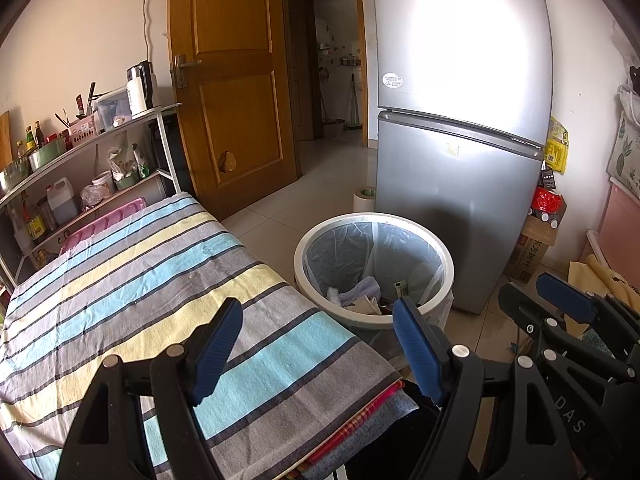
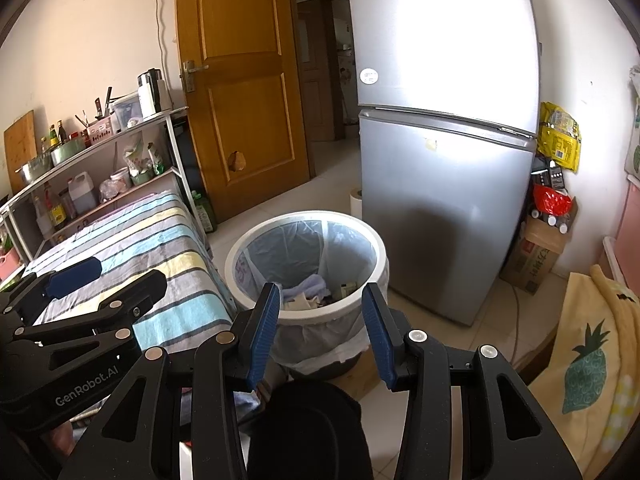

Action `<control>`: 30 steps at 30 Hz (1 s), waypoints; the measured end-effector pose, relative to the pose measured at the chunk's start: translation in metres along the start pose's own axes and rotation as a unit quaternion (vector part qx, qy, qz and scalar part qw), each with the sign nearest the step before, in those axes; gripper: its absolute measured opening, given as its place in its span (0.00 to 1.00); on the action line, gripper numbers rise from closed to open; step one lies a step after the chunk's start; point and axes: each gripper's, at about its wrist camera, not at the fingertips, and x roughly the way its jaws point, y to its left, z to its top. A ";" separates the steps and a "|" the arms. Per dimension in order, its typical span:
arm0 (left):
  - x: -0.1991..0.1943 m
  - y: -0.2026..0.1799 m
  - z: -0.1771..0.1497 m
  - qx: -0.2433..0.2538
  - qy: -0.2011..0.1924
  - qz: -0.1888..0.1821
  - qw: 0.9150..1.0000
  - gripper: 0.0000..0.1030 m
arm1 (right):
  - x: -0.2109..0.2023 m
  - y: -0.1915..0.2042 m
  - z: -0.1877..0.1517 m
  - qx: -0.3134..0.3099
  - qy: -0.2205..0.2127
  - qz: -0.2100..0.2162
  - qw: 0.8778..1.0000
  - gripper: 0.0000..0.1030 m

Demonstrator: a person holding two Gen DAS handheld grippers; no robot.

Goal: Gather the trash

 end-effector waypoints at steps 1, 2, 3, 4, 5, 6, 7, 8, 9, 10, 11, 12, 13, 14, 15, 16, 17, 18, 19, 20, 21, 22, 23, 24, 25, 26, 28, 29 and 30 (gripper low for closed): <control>0.000 0.000 0.000 0.000 0.000 0.000 1.000 0.77 | 0.000 0.000 0.000 0.000 0.000 0.000 1.000 0.43; 0.000 0.000 0.000 0.001 0.000 -0.001 1.000 0.77 | 0.001 0.000 0.000 0.000 0.000 0.000 1.000 0.43; 0.000 0.000 0.000 0.001 0.000 0.000 1.000 0.77 | 0.000 0.000 0.000 0.000 0.000 0.001 1.000 0.43; 0.000 0.000 -0.001 0.001 -0.001 0.000 1.000 0.77 | 0.000 0.000 0.000 0.000 0.000 0.001 1.000 0.43; -0.001 -0.001 -0.001 0.001 -0.001 0.000 1.000 0.77 | 0.000 0.000 0.000 -0.001 0.000 0.001 1.000 0.43; -0.001 0.000 -0.001 0.000 0.000 0.000 1.000 0.77 | 0.000 0.000 0.000 0.000 0.000 0.000 1.000 0.43; -0.001 0.000 -0.001 0.000 -0.001 0.000 1.000 0.77 | 0.000 0.000 0.000 0.000 0.000 0.000 1.000 0.43; -0.001 0.000 -0.001 0.000 -0.001 0.000 1.000 0.77 | 0.000 0.000 0.000 0.000 -0.001 0.000 1.000 0.43; -0.001 0.000 -0.001 0.000 0.000 0.000 1.000 0.77 | 0.000 0.000 0.000 0.000 0.000 0.000 1.000 0.43; -0.002 0.000 -0.001 0.000 -0.001 0.000 1.000 0.77 | 0.001 0.000 0.000 0.000 0.001 0.001 1.000 0.43; -0.002 0.000 -0.001 0.000 -0.002 0.000 1.000 0.77 | 0.000 0.000 0.000 0.000 0.001 0.001 1.000 0.43; -0.001 0.000 -0.001 0.001 -0.001 0.000 1.000 0.77 | 0.000 0.000 0.000 0.000 0.001 0.001 1.000 0.43; -0.001 0.000 -0.001 0.001 -0.001 0.000 1.000 0.77 | 0.000 0.000 0.000 0.000 0.000 0.001 1.000 0.43; -0.001 0.000 -0.001 0.000 -0.002 -0.001 1.000 0.77 | 0.000 0.000 0.000 -0.001 0.000 0.001 1.000 0.43; -0.001 0.000 -0.001 0.000 -0.001 0.000 1.000 0.77 | 0.000 0.000 0.000 -0.001 0.000 0.001 1.000 0.43; -0.001 0.001 -0.001 0.000 -0.001 0.000 1.000 0.77 | 0.000 0.000 0.000 -0.001 0.000 0.001 1.000 0.43; -0.002 0.001 -0.001 -0.001 -0.001 -0.001 1.000 0.77 | 0.000 0.000 0.000 -0.001 -0.001 0.001 1.000 0.43; -0.002 0.001 -0.001 0.000 -0.001 0.000 1.000 0.77 | 0.000 0.000 0.000 -0.001 -0.001 0.001 1.000 0.43; -0.002 0.001 -0.001 -0.001 -0.002 0.000 1.000 0.77 | 0.000 0.000 0.000 0.000 0.000 0.002 1.000 0.43; -0.002 0.001 -0.001 -0.001 -0.002 0.000 1.000 0.77 | 0.000 0.000 -0.001 0.000 0.000 0.002 1.000 0.43; -0.002 0.001 -0.001 -0.001 -0.002 0.000 1.000 0.77 | 0.000 0.000 0.000 -0.001 0.000 0.002 1.000 0.43; -0.002 0.002 -0.001 -0.001 -0.001 0.000 1.000 0.77 | 0.000 0.000 -0.001 0.000 0.000 0.002 1.000 0.43; -0.002 0.002 -0.001 -0.002 -0.001 -0.001 1.000 0.77 | 0.000 0.001 0.000 -0.001 0.001 0.002 1.000 0.43; -0.001 0.002 -0.001 -0.002 0.000 0.000 1.000 0.77 | 0.000 0.001 0.000 -0.001 0.001 0.002 1.000 0.43; -0.001 0.002 -0.001 -0.002 0.000 0.000 1.000 0.77 | 0.000 0.001 0.000 -0.001 0.001 0.002 1.000 0.43; -0.001 0.002 -0.001 -0.002 -0.001 -0.001 1.000 0.77 | 0.000 0.001 0.000 -0.001 0.000 0.003 1.000 0.43; -0.001 0.002 -0.001 -0.001 -0.001 0.000 1.000 0.77 | 0.000 0.001 0.000 -0.001 0.001 0.002 1.000 0.43; 0.000 0.002 -0.001 -0.001 0.000 -0.001 1.000 0.77 | 0.000 0.001 0.000 -0.001 0.001 0.003 1.000 0.43; 0.000 0.001 -0.001 -0.001 0.000 -0.001 1.000 0.77 | -0.001 0.001 0.000 -0.001 0.001 0.004 1.000 0.43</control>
